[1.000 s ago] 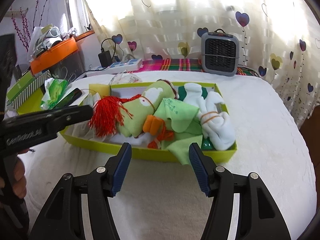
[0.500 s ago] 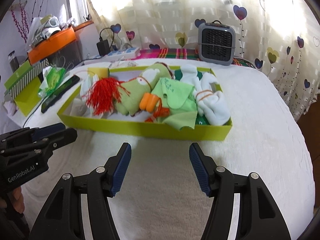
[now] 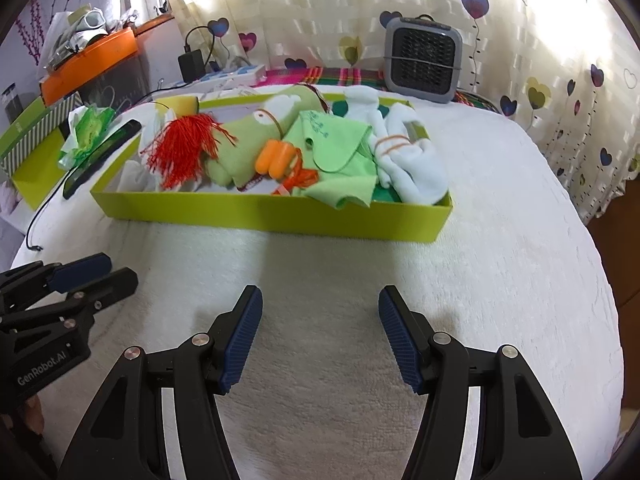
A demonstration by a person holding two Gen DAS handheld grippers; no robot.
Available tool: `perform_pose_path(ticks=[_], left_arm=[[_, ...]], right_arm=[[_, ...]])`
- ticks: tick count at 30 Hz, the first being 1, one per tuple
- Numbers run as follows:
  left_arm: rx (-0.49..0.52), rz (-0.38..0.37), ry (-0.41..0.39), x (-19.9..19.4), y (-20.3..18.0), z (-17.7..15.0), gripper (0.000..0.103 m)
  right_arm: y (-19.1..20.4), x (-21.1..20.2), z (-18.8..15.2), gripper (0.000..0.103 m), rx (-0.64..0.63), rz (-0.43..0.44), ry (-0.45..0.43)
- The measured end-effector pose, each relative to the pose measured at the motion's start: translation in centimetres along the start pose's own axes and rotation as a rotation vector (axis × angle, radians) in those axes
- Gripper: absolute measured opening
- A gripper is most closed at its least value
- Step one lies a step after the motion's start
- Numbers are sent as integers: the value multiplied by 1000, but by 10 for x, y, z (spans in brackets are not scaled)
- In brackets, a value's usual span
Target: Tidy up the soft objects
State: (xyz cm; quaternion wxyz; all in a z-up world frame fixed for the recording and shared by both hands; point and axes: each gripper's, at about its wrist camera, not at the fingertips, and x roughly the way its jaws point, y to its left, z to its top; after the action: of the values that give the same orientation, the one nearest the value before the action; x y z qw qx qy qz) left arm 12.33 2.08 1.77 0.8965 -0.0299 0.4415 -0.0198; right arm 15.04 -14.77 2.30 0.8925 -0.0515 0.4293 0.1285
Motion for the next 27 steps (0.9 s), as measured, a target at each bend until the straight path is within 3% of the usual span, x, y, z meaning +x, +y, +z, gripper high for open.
perform_pose_path(ticks=[17, 23, 27], left_arm=[[33, 74, -27, 3, -16, -8, 49], [15, 63, -30, 2, -14, -8, 51], [9, 65, -30, 3, -15, -8, 52]], right_arm=[[-6, -3, -8, 67, -5, -27, 22], [-9, -2, -11, 78, 5, -55, 29], [-12, -1, -11, 79, 15, -49, 32]])
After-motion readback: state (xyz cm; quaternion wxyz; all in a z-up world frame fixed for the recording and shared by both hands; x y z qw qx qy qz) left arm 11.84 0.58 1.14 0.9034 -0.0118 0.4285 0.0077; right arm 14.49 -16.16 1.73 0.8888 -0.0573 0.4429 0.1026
